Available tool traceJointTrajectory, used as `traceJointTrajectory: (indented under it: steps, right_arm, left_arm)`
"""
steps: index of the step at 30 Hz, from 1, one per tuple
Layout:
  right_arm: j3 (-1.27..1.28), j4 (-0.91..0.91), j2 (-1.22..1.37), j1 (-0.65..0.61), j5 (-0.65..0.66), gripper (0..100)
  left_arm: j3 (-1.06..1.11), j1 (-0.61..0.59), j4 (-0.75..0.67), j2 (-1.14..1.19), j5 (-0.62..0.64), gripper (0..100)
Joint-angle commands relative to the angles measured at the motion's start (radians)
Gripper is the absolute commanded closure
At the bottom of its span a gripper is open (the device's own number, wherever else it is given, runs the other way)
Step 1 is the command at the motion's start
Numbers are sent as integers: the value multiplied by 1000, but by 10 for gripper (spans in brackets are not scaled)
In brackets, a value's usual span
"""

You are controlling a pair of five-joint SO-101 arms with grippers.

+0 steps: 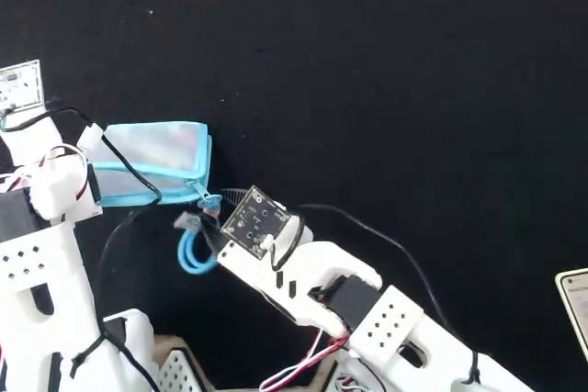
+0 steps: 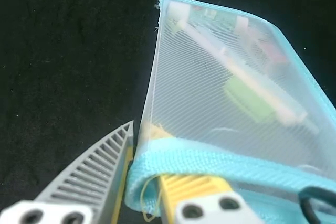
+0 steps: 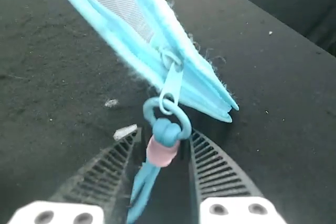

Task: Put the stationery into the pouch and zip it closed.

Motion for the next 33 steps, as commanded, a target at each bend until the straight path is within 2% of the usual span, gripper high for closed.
traceJointTrajectory:
  steps: [1,11,28,33]
  right_arm:
    - [-64,11,-24,-6,-5,884]
    - [15,12,-194,-9,-5,885]
    - [38,9,-197,-9,-2,885]
    - [51,5,-196,-3,103,887]
  left_arm:
    - [-2,-10,-14,2,11,970]
    - [-1,-10,-14,2,11,970]
    - [-1,-10,-14,2,11,970]
    - [-1,-10,-14,2,11,970]
